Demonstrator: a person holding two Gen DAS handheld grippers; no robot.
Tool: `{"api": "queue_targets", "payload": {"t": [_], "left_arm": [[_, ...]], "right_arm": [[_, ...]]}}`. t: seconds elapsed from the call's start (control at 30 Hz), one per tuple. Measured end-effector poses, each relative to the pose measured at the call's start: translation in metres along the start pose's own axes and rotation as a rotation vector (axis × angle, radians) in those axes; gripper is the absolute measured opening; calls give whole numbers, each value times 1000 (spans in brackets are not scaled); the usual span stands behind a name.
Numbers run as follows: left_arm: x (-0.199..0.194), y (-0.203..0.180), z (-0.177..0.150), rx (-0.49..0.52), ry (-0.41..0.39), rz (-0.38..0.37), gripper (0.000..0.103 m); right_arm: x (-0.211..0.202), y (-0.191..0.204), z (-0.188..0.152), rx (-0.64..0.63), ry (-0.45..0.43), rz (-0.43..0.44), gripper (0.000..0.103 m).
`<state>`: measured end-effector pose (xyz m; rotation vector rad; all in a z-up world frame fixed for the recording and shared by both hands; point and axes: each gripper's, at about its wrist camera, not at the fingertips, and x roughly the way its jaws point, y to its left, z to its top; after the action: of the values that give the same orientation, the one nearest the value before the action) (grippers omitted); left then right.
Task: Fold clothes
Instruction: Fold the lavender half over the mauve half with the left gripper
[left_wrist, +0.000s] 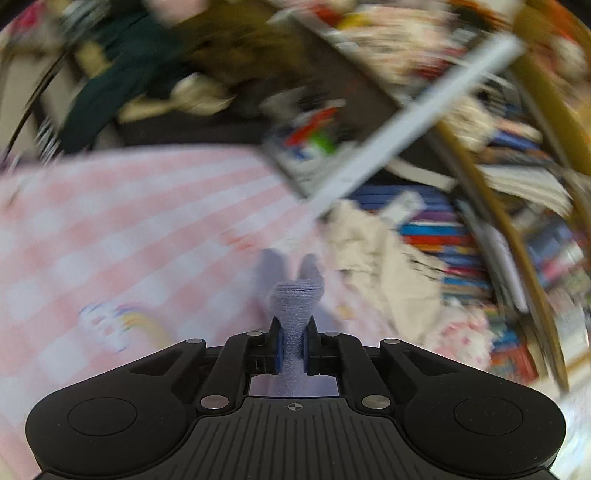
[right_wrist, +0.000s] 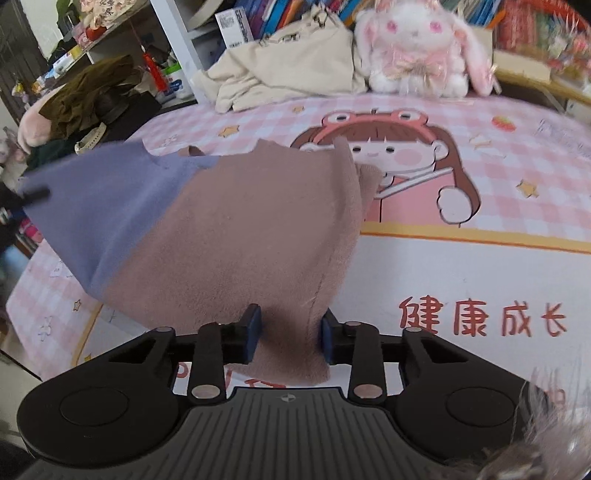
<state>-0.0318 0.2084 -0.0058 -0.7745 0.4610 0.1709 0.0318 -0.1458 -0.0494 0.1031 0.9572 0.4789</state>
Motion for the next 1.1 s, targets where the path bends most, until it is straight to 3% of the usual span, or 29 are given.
{"api": "queue_targets", "payload": {"t": [0.13,0.27,0.37,0.47,0.57,0.7,0.77,0.87,0.97,1.07,1.1], "left_arm": [[-12,-69,-14,192,-21,-80,8],[-17,-131,-53,374,21,-158,8],[3,-152,-96,426,170,-181,10],[26,-170,-140,472,326,-201,24],[47,-161,-169,438,446,-149,26],[51,-155,-182,438,445,-136,35],[51,-158,-185,444,450,-134,51],[41,-174,-195,526,450,-148,63],[16,-181,-194,597,437,-194,63],[-10,-175,-171,522,323,-265,60],[-15,-170,-162,495,273,-260,58]], "right_arm": [[3,-13,2,11,19,62,29],[3,-19,1,-9,21,106,29],[2,-23,2,-28,25,138,29],[-4,-37,-1,-19,44,177,30],[-18,-56,-9,-21,47,174,34],[-33,-78,-12,-6,48,176,38],[-40,-86,-8,8,37,176,39],[-52,-99,3,43,-2,176,40],[-55,-111,23,118,-33,231,45],[-42,-107,44,174,-7,321,61],[-35,-104,49,185,10,347,62]]}}
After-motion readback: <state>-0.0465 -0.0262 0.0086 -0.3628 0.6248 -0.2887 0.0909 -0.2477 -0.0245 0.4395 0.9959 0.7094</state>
